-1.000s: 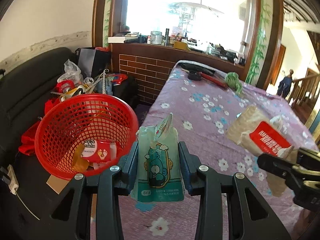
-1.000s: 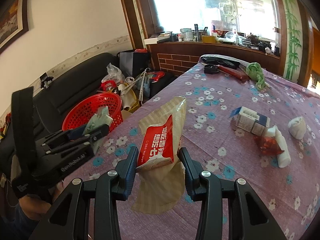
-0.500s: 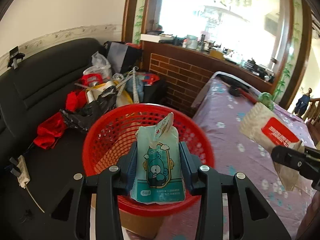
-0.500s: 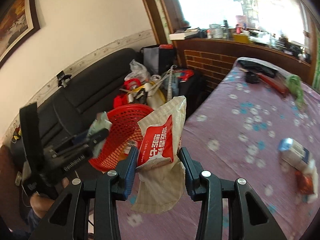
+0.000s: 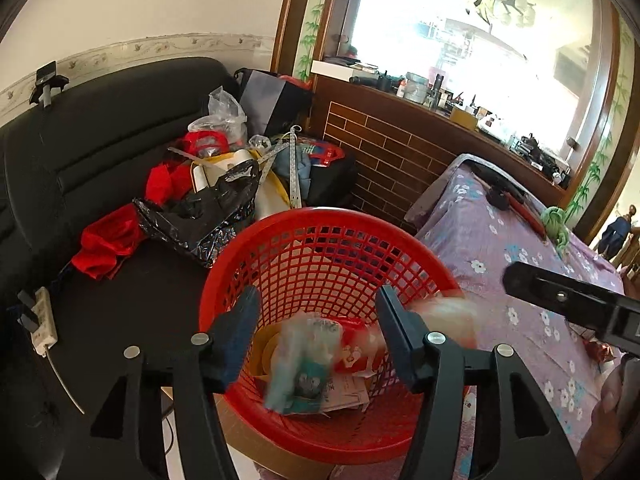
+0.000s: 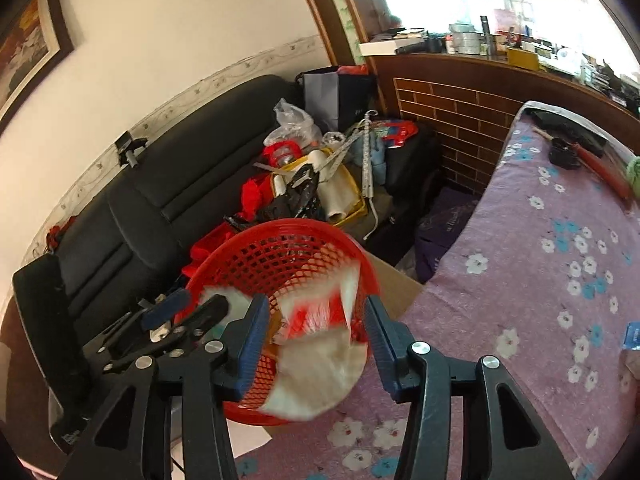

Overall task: Collect trash
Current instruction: 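Open both grippers over the red basket to drop the items, then move both grippers back over the table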

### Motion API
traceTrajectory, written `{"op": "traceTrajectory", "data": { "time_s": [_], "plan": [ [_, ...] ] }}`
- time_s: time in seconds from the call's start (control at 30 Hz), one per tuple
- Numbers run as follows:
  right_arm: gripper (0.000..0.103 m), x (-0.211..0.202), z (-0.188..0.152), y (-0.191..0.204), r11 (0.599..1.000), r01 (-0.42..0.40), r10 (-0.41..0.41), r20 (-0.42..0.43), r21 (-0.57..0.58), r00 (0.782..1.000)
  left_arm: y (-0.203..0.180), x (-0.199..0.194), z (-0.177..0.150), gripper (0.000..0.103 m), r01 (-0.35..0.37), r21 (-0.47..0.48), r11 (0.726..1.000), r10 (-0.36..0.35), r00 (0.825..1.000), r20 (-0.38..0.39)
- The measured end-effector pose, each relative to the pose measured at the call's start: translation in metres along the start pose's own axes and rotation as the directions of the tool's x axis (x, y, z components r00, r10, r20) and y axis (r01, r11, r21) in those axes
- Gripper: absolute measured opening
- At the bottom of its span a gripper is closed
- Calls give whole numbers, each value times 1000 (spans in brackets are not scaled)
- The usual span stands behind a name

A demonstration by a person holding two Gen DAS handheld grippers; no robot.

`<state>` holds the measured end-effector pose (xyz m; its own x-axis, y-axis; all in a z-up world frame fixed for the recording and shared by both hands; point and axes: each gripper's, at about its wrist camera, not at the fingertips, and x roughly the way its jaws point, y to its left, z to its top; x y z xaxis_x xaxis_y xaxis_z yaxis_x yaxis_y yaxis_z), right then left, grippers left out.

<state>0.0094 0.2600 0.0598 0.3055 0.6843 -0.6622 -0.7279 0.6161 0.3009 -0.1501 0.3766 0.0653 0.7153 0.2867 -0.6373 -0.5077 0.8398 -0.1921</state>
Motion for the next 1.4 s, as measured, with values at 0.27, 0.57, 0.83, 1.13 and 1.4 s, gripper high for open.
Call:
{"op": "traceTrajectory", "data": {
  "time_s": [0.27, 0.57, 0.83, 1.13, 1.4],
  "plan": [
    [53, -62, -29, -37, 998, 34, -37, 61, 56, 997, -36, -21, -8, 64, 65, 51, 997, -66, 998, 14],
    [53, -145, -76, -101, 977, 144, -164, 121, 155, 979, -126, -32, -42, 69, 180, 213, 960, -172, 983, -56],
    [53, -232, -108, -208, 882, 300, -375, 156, 363, 914, -199, -37, -67, 69, 275, 333, 902, -246, 961, -127],
    [38, -205, -128, -292, 808, 374, -408, -26, 456, 913, -255, -37, -81, 69, 339, 396, 853, -284, 939, -193],
    [36, -179, -136, -294, 816, 406, -414, -74, 412, 907, -293, -32, -77, 69, 384, 410, 828, -306, 920, -244]
  ]
}}
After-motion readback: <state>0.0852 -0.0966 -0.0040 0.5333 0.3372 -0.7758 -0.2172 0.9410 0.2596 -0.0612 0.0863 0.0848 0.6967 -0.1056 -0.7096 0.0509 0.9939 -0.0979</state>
